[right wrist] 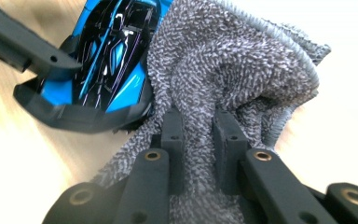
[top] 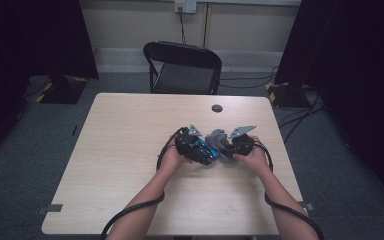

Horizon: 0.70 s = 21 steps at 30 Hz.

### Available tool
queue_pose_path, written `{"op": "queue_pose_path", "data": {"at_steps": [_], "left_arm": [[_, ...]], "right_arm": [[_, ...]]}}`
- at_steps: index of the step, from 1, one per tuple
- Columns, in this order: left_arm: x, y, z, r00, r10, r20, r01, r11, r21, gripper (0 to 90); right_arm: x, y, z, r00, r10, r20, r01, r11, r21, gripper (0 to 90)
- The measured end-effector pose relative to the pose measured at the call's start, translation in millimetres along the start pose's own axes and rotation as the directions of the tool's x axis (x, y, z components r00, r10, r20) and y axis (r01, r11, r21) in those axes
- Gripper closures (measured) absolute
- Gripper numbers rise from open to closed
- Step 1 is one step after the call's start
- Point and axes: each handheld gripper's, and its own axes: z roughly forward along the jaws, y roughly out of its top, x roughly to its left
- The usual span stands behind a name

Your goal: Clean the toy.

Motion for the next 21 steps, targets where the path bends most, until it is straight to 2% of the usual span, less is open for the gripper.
{"op": "queue_pose_path", "data": {"at_steps": [21], "left_arm": [[0.8,-0.3,-0.8,1.0,0.005,0.007,-0.005,1.0,0.004,0.4]], "right_arm": [[13.4,-16.5,-18.8,0.9999,0.008,0.011,-0.008,1.0,0.016,77.3]]}}
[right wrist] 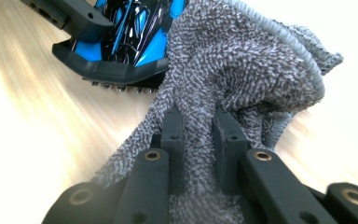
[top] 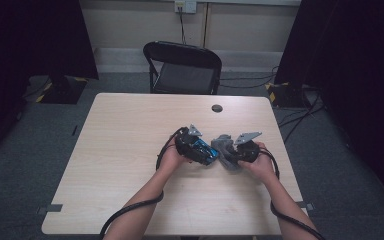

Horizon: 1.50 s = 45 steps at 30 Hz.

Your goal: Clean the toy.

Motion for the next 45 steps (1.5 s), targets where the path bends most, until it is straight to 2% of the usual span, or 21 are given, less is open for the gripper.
{"op": "queue_pose_path", "data": {"at_steps": [11,19,23,25,29,31,35,38,40,42,45], "left_arm": [[0.5,0.9,-0.1,1.0,-0.003,0.003,0.003,1.0,0.007,0.9],[-0.1,4.5,0.9,1.0,-0.006,-0.001,0.006,0.9995,0.032,0.0],[-0.7,7.4,1.1,0.9999,-0.012,0.0,0.012,0.9984,0.055,0.0],[-0.4,8.4,0.8,0.9999,-0.016,0.003,0.016,0.9979,0.063,0.0],[1.0,10.3,-1.8,0.9985,-0.051,0.018,0.05,0.9962,0.071,0.0],[0.8,11.7,-5.3,0.9976,-0.064,0.026,0.062,0.9962,0.062,0.0],[1.0,16.0,-17.8,0.9988,-0.039,0.029,0.038,0.9983,0.044,1.6],[3.4,15.9,-31.2,0.9987,-0.041,0.03,0.04,0.9984,0.039,4.0],[6.1,12.4,-41.0,0.9981,-0.05,0.037,0.049,0.9983,0.033,7.5],[9.2,6.6,-51.5,0.9986,-0.05,0.018,0.049,0.9983,0.03,12.4],[15.7,-3.4,-68.1,0.9979,-0.065,0.002,0.065,0.9975,0.028,13.1]], "right_arm": [[0.5,-9.2,-14.9,0.9999,0.014,-0.001,-0.014,1.0,0.024,77.4],[-12.5,-16.2,-36.9,0.9978,0.05,0.042,-0.051,0.999,0.011,77.3],[-15.1,-16.8,-42.4,0.9974,0.049,0.053,-0.05,0.999,0.011,77.3],[-15.7,-16.9,-43.7,0.9973,0.049,0.054,-0.05,0.999,0.013,77.3],[-16.8,-15.7,-45.9,0.9972,0.048,0.057,-0.049,0.999,0.01,77.3],[-17.9,-13.8,-48.3,0.9969,0.05,0.061,-0.05,0.999,0.005,77.3],[-20.4,-7.2,-54.8,0.9963,0.049,0.071,-0.048,0.999,-0.006,77.2],[-20.8,1.4,-60.8,0.9967,0.04,0.071,-0.038,0.999,-0.029,77.2],[-19.2,8.0,-62.6,0.9975,0.027,0.066,-0.024,0.999,-0.034,77.1],[-16.0,14.8,-62.5,0.9981,0.014,0.06,-0.011,0.999,-0.038,77.0],[-10.2,24.3,-59.3,0.9989,-0.004,0.048,0.006,0.999,-0.045,77.0]]}}
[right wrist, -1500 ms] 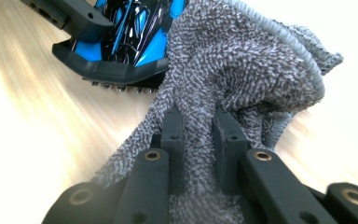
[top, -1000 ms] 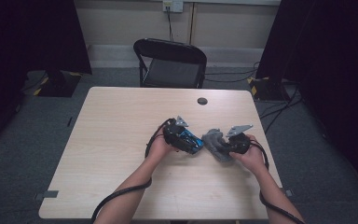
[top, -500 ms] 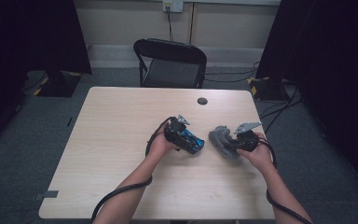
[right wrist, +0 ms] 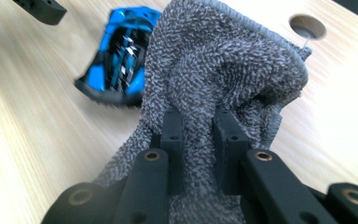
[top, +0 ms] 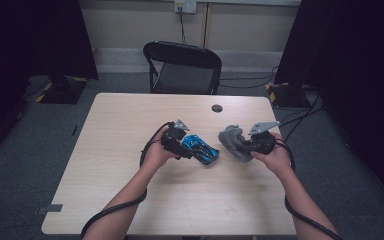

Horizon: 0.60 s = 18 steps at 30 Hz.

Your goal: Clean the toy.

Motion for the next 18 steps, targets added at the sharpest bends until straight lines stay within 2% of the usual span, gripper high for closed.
{"op": "queue_pose_path", "data": {"at_steps": [1,7,11,14,18], "left_arm": [[1.9,-4.5,-6.1,0.9999,-0.004,-0.01,0.004,0.9999,-0.013,13.1],[10.0,-24.3,-38.5,0.999,0.002,-0.045,-0.003,0.9999,-0.01,13.0],[12.2,-39.8,-56.8,0.9988,-0.014,-0.046,0.013,0.9997,-0.02,15.2],[14.8,-54.7,-68.3,0.9984,-0.016,-0.055,0.016,0.9999,-0.001,15.1],[17.9,-74.5,-76.6,0.997,-0.039,-0.067,0.04,0.9991,0.014,15.0]], "right_arm": [[3.0,4.4,2.5,0.9999,-0.013,-0.008,0.013,1.0,-0.002,77.0],[22.0,28.6,16.6,0.9956,-0.076,-0.056,0.075,0.997,-0.008,76.9],[35.5,45.5,26.6,0.9902,-0.107,-0.09,0.105,0.994,-0.025,76.7],[48.0,58.7,36.4,0.983,-0.14,-0.118,0.138,0.99,-0.031,76.6],[68.2,74.4,53.9,0.9696,-0.179,-0.166,0.175,0.984,-0.042,76.3]]}}
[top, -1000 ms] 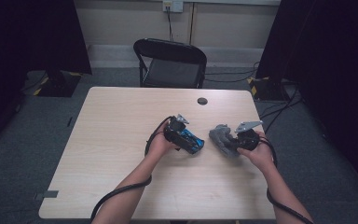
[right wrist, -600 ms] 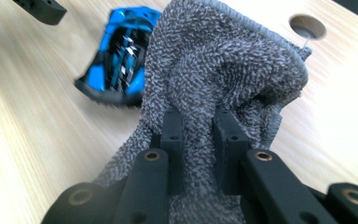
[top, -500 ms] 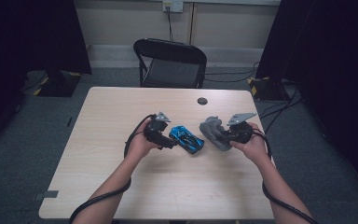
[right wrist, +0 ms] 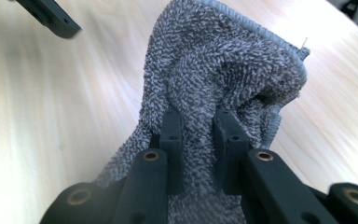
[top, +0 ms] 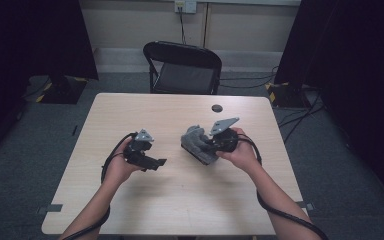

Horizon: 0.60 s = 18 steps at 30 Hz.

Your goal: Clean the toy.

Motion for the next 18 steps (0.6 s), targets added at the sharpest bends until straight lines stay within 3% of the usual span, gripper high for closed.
{"op": "queue_pose_path", "data": {"at_steps": [4,10,14,18], "left_arm": [[3.6,-18.8,-7.1,0.9995,-0.032,0.003,0.032,0.9994,-0.009,15.0],[8.9,-40.2,-17.7,0.9974,-0.071,-0.014,0.07,0.9968,-0.039,14.9],[10.9,-48.8,-22.6,0.9956,-0.092,-0.019,0.091,0.9945,-0.052,14.9],[12.7,-51.1,-30.8,0.9956,-0.089,-0.029,0.087,0.9939,-0.068,14.9]], "right_arm": [[14.3,12.1,23.1,0.998,-0.034,-0.053,0.034,0.999,0.007,76.2],[38.1,24.1,63.0,0.9882,-0.081,-0.13,0.087,0.996,0.037,75.9],[50.5,29.8,84.4,0.9814,-0.099,-0.164,0.11,0.992,0.057,75.7],[60.6,36.4,101.8,0.9749,-0.119,-0.188,0.134,0.989,0.067,75.7]]}}
